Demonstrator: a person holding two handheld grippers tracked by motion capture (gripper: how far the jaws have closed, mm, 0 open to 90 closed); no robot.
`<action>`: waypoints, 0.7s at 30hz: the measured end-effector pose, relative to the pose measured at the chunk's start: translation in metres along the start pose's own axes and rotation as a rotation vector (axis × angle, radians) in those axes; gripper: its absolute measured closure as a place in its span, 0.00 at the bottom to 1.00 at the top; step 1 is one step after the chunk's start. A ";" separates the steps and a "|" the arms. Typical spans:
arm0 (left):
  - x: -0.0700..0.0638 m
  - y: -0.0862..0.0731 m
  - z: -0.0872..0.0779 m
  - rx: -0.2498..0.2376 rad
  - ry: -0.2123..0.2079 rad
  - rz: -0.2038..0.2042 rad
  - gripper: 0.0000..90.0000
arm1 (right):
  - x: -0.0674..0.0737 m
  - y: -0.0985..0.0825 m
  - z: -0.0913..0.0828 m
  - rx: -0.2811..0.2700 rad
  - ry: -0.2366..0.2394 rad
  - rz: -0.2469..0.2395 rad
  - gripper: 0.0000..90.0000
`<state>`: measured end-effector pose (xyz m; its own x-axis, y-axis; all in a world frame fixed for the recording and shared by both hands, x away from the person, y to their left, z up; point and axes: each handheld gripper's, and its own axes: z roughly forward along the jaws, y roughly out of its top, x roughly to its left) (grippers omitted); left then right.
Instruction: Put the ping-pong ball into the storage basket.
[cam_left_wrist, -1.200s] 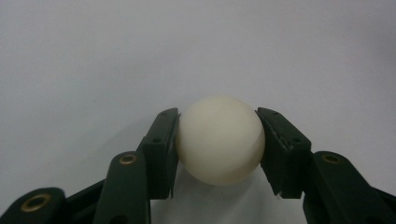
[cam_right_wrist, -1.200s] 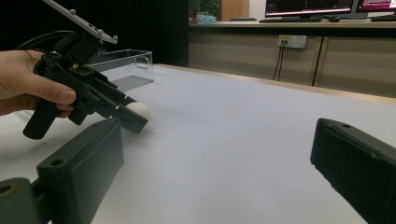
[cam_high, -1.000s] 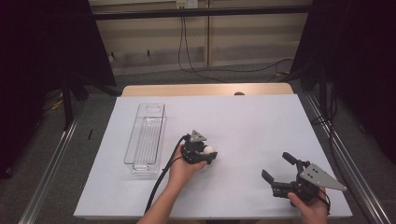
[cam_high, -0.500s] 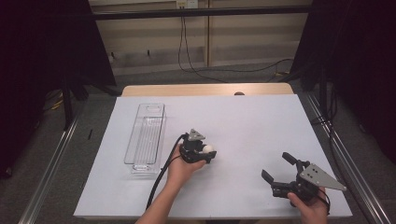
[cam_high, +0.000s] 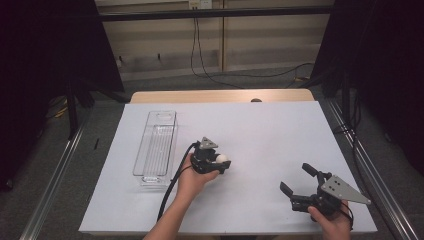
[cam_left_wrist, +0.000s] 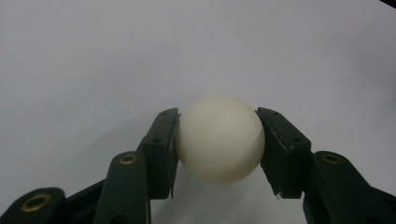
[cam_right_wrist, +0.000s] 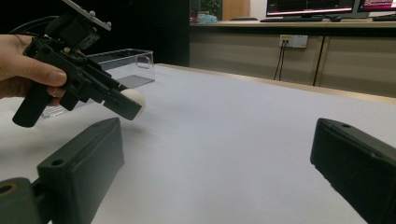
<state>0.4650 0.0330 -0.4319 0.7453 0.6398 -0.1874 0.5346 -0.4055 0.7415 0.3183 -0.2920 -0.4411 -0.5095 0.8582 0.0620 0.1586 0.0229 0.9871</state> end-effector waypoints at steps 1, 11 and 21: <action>0.000 0.000 0.000 -0.003 0.003 -0.004 0.57 | 0.000 0.000 0.000 0.000 0.000 -0.001 0.03; 0.002 0.001 -0.003 -0.001 -0.002 -0.012 0.57 | 0.000 0.000 0.000 0.000 0.001 0.000 0.03; 0.004 0.002 -0.006 0.005 -0.002 -0.013 0.57 | 0.000 0.000 0.000 0.000 0.000 0.000 0.03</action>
<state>0.4664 0.0390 -0.4270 0.7391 0.6439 -0.1978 0.5458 -0.4004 0.7361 0.3185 -0.2918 -0.4412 -0.5096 0.8582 0.0624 0.1588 0.0226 0.9870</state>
